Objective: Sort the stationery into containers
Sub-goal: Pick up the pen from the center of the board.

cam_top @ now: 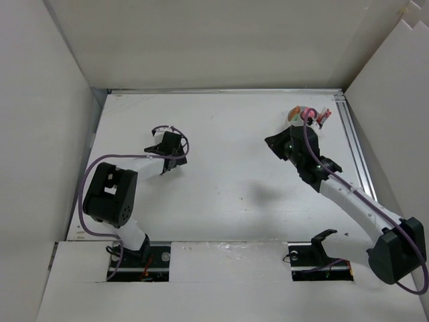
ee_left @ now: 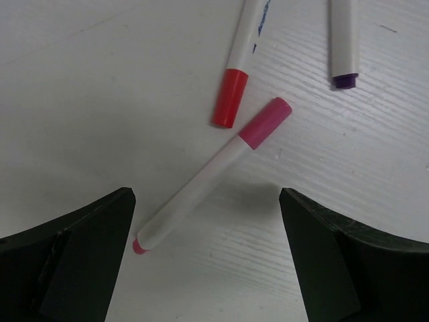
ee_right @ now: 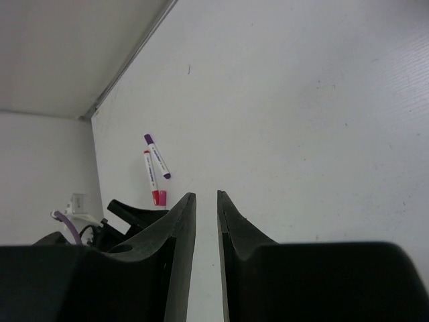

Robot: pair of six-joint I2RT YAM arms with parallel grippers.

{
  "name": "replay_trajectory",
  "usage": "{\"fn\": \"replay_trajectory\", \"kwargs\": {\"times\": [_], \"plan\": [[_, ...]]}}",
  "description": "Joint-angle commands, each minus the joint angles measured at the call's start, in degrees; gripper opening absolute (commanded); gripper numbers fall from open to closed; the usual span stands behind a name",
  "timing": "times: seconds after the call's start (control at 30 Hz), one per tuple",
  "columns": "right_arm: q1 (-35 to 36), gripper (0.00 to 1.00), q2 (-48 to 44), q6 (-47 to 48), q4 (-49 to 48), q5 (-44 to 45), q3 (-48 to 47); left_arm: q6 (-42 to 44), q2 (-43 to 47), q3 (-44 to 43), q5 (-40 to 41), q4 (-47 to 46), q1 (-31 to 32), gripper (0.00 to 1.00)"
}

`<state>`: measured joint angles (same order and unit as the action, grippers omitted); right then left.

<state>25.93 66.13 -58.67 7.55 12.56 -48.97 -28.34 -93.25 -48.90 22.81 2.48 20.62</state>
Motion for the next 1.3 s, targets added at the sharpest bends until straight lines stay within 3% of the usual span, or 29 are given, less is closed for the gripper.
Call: {"fn": "replay_trajectory", "kwargs": {"times": [0.0, 0.13, 0.43, 0.63, 0.77, 0.93, 1.07, 1.27], "plan": [[0.6, 0.25, -2.6, 0.8, -3.1, -0.4, 0.6, 1.9, 0.1, -3.1, -2.6, 1.7, -0.9, 0.86], [0.1, 0.25, -3.7, 0.8, -3.1, -1.6, 0.6, 2.4, -2.7, -4.7, -2.6, 3.2, -0.9, 0.81], [0.1, 0.25, -5.4, 0.8, -3.1, -1.0, 0.6, 3.0, -4.0, -4.7, -5.2, 4.4, 1.5, 0.42], [0.1, 0.25, -5.4, 0.8, -3.1, -1.0, 0.6, 3.0, -0.7, -1.6, -10.1, 3.1, 1.5, 0.30], [0.1, 0.26, -5.4, 0.8, -3.1, -0.5, 0.6, 3.0, -0.7, -1.7, -9.5, 4.4, 4.9, 0.21], [0.1, 0.34, -3.6, 1.4, -3.1, -0.5, 0.6, 2.4, -1.3, -2.3, -8.2, 5.1, 8.9, 0.08], [0.1, 0.48, -0.7, 2.0, -3.1, -1.9, -0.4, 1.9, 0.9, -2.3, -9.4, 4.6, 10.0, 0.00], [-0.4, 0.60, 2.7, 3.9, -3.6, -8.8, -1.7, 1.9, 6.7, -1.2, -13.7, 1.5, 13.9, 0.00]]}}
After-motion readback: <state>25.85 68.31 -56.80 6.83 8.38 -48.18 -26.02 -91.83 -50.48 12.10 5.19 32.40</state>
